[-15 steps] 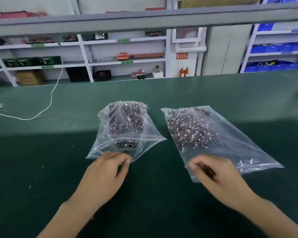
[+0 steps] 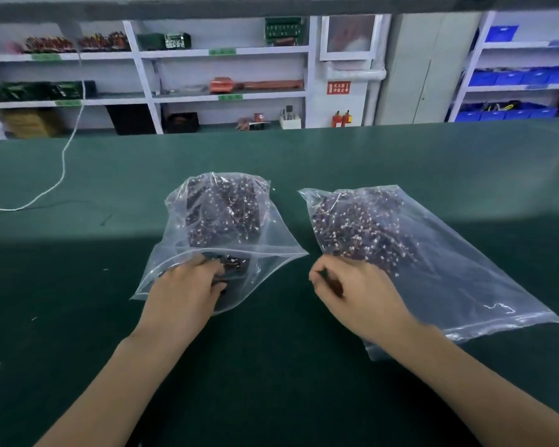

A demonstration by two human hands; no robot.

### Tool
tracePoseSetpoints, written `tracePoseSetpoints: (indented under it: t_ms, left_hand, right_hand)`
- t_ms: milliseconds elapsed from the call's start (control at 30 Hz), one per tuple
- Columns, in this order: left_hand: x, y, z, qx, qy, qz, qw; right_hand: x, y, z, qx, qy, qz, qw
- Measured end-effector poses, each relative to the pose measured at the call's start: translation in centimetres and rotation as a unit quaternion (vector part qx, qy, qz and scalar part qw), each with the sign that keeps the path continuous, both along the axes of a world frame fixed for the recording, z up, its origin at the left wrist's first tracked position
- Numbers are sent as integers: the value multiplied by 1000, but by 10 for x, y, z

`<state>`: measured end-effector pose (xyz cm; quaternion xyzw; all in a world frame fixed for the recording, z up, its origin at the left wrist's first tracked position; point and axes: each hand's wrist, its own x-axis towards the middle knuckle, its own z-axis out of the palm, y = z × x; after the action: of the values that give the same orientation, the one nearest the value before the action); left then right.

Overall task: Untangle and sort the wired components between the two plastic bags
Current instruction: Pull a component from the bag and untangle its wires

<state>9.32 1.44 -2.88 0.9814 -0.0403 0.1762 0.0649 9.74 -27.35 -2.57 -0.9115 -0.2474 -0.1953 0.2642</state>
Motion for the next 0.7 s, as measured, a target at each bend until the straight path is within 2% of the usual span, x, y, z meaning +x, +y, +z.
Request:
tracePoseSetpoints:
  t_ms: [100,167,267,433,700]
  left_hand:
    - [-5,8,0,-42,-6,-11,999]
    - [-6,11,-2,-63,-10,-27,998]
    - [-3,12,-5,-85,0,-39,996]
    - [1,4,-12,-81,-4,-68,994]
    - [4,1,-13,-92,-40,-71,992]
  right_hand:
    - [-1,-9,-5,-36,-11,-55,998]
    - [2,-16,-8,-49,23,-79,995]
    - [8,-18,-15,11,108,-61,992]
    - [21,-5,-26,79,166,-41,982]
    - [64,29,-25,159,183,-37,969]
